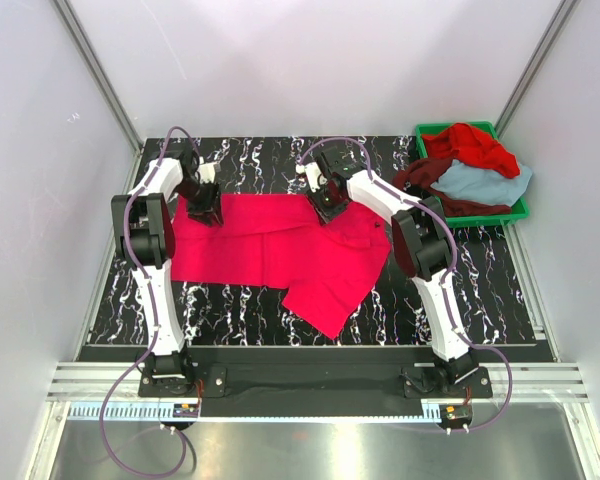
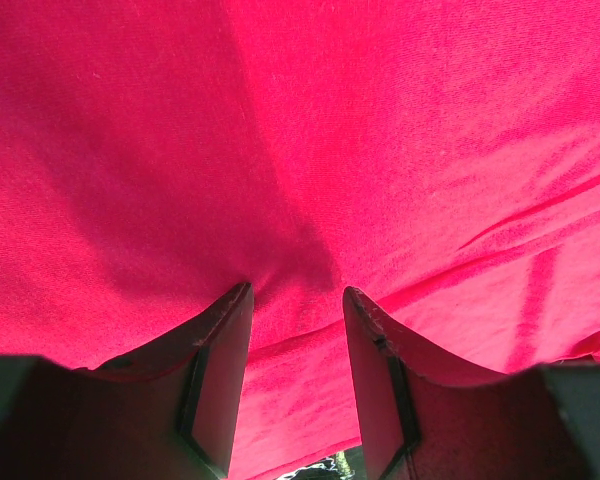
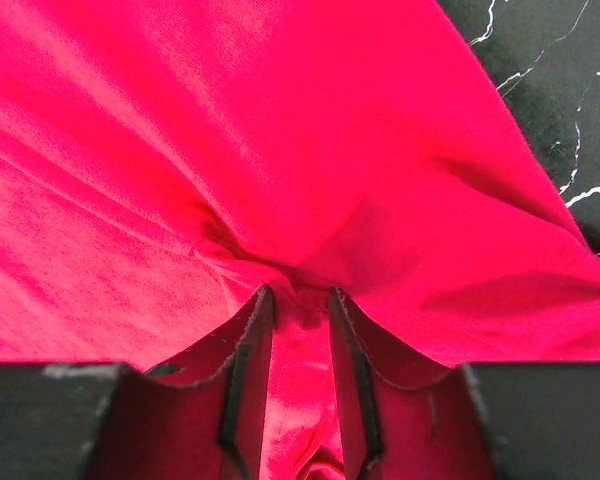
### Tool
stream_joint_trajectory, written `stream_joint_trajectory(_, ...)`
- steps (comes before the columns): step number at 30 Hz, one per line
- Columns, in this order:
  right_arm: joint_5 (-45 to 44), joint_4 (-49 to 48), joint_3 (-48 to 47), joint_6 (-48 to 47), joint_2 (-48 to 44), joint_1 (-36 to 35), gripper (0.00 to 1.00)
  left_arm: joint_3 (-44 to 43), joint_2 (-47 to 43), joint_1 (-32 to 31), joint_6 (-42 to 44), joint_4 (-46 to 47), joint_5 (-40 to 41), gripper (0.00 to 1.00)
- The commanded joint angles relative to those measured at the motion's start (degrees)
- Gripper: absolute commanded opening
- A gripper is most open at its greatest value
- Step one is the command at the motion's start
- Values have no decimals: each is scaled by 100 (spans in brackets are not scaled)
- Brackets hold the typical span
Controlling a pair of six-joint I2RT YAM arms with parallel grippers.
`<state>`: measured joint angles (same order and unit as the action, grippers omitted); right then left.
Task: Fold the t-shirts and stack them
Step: Fold the tshirt
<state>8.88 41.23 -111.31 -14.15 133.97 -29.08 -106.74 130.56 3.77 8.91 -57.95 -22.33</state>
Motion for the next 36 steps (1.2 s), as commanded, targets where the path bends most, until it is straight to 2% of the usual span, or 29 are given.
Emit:
stream_joint_trajectory(1,-18,34,-172,70,-169,34,39,-163,-92,27,-47,21,-114,47)
stream_joint_trajectory(6,-185,-10,-50,79,-380,25,43,-233,-66,27,-56,12,-132,47)
stream_joint_trajectory(15,-89,-19,-233,150,-442,43,41,-198,-75,36,-56,3,-132,47)
stream_joint_trajectory(20,456,-10,-190,343,-653,227,41,-225,-66,27,-56,12,-114,47)
stream_joint_trajectory(26,430,-124,-23,431,-802,350,40,-242,-40,27,-64,12,-123,47)
stream_joint_trajectory(36,684,95,-128,352,-477,359,39,-207,-57,19,-47,3,-97,47)
